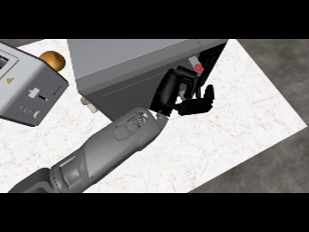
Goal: Pick up the milk, place it into the microwave and close the microwave
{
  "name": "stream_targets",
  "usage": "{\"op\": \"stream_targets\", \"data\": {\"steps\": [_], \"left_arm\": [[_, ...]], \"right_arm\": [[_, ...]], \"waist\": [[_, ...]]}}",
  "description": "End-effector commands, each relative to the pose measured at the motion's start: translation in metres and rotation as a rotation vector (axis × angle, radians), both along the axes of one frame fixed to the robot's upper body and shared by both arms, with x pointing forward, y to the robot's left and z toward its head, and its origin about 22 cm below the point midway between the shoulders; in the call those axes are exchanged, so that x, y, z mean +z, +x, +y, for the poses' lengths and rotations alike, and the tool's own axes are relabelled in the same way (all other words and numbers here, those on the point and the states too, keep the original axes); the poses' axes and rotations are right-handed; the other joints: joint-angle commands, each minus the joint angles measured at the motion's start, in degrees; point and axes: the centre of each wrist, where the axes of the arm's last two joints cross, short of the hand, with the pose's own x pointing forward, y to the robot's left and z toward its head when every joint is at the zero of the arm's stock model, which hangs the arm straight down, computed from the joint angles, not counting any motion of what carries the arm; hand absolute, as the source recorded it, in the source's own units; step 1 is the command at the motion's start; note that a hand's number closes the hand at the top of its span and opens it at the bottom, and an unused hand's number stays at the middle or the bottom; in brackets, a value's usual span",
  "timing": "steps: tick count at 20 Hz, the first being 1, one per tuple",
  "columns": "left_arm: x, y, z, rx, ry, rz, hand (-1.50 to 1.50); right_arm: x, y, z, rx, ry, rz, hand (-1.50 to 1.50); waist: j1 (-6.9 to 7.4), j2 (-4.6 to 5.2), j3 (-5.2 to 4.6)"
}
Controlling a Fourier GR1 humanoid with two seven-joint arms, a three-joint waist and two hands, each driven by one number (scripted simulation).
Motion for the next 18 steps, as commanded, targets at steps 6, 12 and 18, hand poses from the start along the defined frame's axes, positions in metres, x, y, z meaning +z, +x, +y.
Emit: {"op": "stream_targets", "data": {"steps": [6, 12, 18], "left_arm": [[0.023, 0.007, -0.023, -0.016, -0.003, -0.025, 1.50], [0.024, 0.006, -0.025, -0.006, -0.006, -0.032, 1.50], [0.020, 0.004, -0.024, 0.013, -0.009, -0.031, 1.50]], "right_arm": [[0.012, 0.004, -0.009, 0.001, 0.005, 0.002, -1.50], [0.018, 0.006, -0.011, 0.017, 0.005, 0.003, -1.50], [0.021, 0.008, -0.014, 0.036, 0.019, 0.007, -1.50]], "waist": [[-1.15, 0.83, 0.24], [-2.12, 0.75, 0.29], [-2.51, 0.86, 0.34]]}}
